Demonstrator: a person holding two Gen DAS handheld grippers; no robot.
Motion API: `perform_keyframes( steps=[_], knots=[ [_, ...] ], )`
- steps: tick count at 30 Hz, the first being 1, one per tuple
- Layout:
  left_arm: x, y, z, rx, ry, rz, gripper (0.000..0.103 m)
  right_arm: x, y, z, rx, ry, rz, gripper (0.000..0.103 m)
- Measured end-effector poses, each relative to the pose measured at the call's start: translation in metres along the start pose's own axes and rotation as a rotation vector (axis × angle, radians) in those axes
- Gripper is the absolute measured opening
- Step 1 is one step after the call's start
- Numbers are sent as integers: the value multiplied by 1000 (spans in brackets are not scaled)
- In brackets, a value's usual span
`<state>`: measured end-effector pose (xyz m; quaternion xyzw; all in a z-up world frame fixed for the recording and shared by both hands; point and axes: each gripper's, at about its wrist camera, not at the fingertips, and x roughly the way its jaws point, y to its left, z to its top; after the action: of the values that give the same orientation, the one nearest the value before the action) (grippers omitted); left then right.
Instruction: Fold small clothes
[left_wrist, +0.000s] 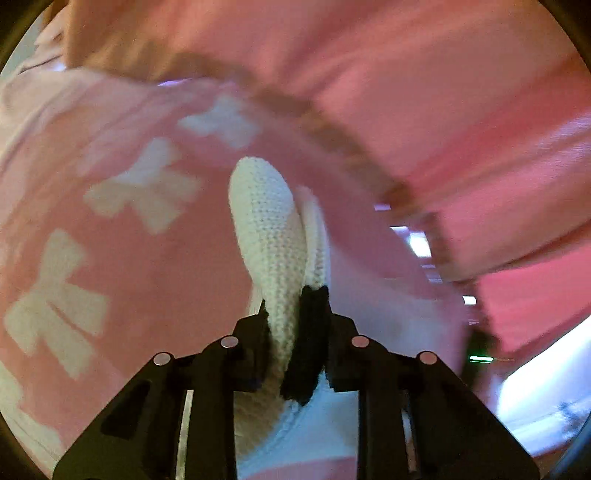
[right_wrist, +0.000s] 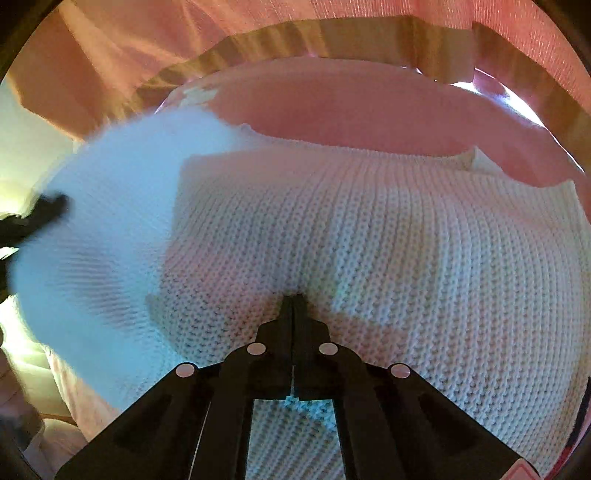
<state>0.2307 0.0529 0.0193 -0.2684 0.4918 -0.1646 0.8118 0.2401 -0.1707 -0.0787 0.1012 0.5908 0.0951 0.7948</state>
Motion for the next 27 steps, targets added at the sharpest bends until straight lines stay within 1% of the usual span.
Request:
perform_keyframes(
  steps=[2, 4, 6, 8, 10, 11, 12, 13, 14, 15, 16, 17, 18, 20, 21, 22, 23, 24, 25, 26, 27],
  knots=[
    [-14, -37, -6, 54, -21, -60, 22, 0, 1, 0, -1, -2, -4, 0],
    [-16, -65, -10, 99, -29, -86, 22, 2, 2, 1, 1, -5, -2, 0],
    [-11, -95, -19, 136, -10, -107, 22, 5, 0, 3, 20, -3, 18, 0],
    [0, -118, -26, 173, 10, -99, 22, 6, -6, 6, 54, 2, 55, 0],
    [16, -140, -38, 223, 12, -53, 22, 2, -17, 6, 87, 10, 112, 0],
    [25, -151, -43, 253, 11, -31, 22, -3, -27, 6, 124, 22, 152, 0],
    [34, -161, -47, 267, 11, -13, 22, -15, -46, 4, 188, 30, 178, 0],
    [42, -166, -51, 265, 21, -15, 22, -29, -62, 2, 222, 13, 157, 0],
    [54, -174, -54, 265, 46, -25, 23, -48, -79, -1, 241, -26, 95, 4],
    [62, -178, -59, 271, 63, -27, 26, -71, -99, -7, 257, -74, 3, 12],
    [75, -185, -66, 296, 95, -35, 28, -86, -115, -14, 275, -100, -56, 13],
    [86, -189, -71, 319, 125, -42, 38, -99, -134, -24, 311, -118, -84, 13],
    [102, -192, -79, 339, 165, -52, 46, -111, -155, -35, 364, -131, -55, 13],
    [116, -190, -94, 359, 203, -69, 52, -127, -180, -55, 423, -143, -11, 14],
    [116, -189, -97, 368, 206, -47, 56, -132, -185, -61, 423, -142, -14, 18],
    [112, -186, -99, 384, 195, -13, 58, -134, -186, -64, 417, -143, -14, 22],
    [104, -184, -99, 399, 175, 3, 63, -138, -185, -68, 404, -148, -4, 34],
    [84, -177, -98, 411, 129, 1, 75, -140, -182, -70, 386, -153, 15, 47],
    [72, -167, -98, 412, 95, 4, 82, -143, -175, -70, 359, -157, 28, 51],
    [56, -155, -96, 410, 47, 14, 89, -142, -167, -72, 332, -162, 42, 59],
    [38, -142, -97, 414, -11, 49, 89, -140, -155, -71, 305, -162, 69, 65]
  ],
)
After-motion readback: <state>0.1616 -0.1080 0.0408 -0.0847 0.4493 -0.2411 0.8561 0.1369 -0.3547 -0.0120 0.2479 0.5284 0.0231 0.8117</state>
